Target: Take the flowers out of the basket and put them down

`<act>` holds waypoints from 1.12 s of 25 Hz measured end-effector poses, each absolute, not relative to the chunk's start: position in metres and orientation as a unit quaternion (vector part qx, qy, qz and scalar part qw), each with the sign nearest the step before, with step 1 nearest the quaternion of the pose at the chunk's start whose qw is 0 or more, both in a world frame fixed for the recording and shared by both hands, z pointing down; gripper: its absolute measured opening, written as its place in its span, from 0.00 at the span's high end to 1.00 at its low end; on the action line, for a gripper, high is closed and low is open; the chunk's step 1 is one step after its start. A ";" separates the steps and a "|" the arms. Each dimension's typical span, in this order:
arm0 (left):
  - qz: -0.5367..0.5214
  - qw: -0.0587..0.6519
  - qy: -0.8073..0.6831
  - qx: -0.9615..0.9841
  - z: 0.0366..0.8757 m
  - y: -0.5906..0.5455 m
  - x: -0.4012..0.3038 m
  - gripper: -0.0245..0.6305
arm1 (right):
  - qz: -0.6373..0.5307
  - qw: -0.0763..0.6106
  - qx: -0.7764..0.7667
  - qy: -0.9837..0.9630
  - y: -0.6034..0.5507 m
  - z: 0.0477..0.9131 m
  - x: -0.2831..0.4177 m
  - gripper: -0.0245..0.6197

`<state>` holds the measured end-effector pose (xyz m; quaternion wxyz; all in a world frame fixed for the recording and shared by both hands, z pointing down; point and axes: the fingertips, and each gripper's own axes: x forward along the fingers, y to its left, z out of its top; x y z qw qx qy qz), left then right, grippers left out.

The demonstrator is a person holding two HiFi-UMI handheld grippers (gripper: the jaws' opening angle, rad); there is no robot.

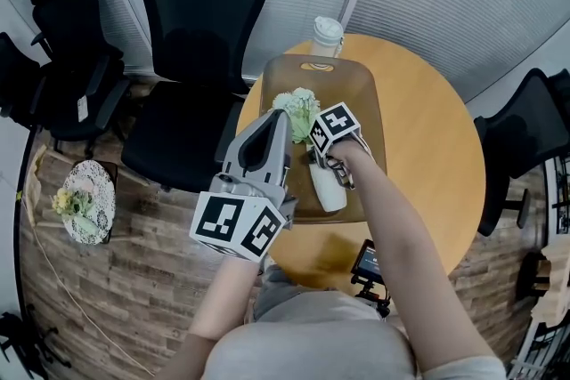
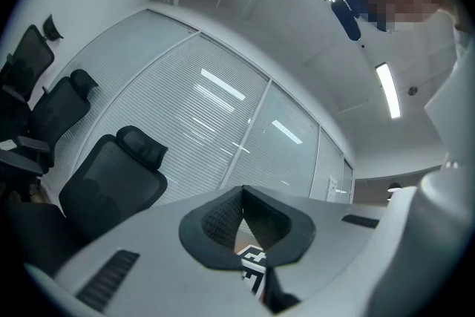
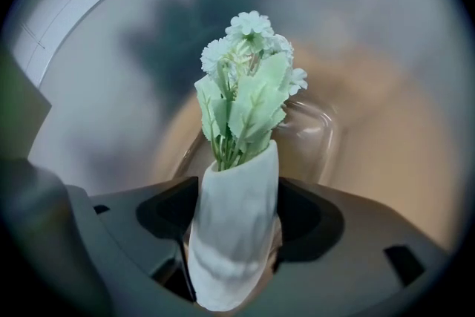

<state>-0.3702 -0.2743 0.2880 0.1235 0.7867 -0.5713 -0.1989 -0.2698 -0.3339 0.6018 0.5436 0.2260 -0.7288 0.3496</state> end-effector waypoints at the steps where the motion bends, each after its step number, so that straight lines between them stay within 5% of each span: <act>1: -0.199 0.121 -0.571 0.787 0.287 -0.273 -0.370 0.96 | 0.349 0.540 0.228 -0.731 -0.334 0.599 -0.269 0.43; 28: -0.191 0.088 -0.566 0.797 0.264 -0.238 -0.353 0.96 | 0.237 0.371 0.278 -0.854 -0.337 0.520 -0.290 0.43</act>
